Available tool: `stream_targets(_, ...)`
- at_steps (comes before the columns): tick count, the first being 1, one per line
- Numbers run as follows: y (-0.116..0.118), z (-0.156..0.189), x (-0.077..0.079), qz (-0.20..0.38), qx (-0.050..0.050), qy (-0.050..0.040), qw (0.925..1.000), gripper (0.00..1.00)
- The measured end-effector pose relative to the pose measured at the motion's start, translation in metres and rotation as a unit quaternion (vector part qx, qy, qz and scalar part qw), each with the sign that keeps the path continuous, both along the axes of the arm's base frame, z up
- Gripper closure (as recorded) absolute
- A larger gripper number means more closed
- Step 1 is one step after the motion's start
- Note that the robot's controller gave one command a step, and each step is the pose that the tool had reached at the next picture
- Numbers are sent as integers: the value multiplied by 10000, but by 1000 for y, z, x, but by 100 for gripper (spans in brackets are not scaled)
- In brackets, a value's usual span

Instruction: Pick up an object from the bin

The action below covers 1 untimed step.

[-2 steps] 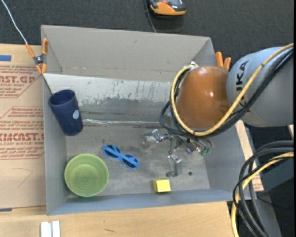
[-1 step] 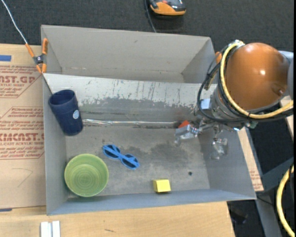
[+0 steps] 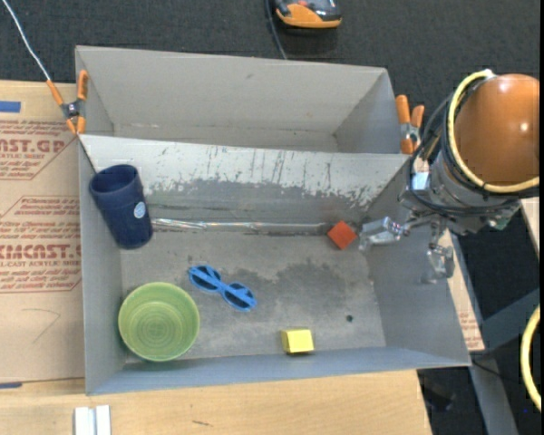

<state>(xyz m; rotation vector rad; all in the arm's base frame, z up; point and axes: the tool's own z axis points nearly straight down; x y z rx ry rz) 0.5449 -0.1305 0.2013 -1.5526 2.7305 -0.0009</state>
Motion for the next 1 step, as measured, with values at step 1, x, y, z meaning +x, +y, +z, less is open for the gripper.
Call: stream_targets(1, 4, 0, 0, 28, 14, 4, 10000, 100)
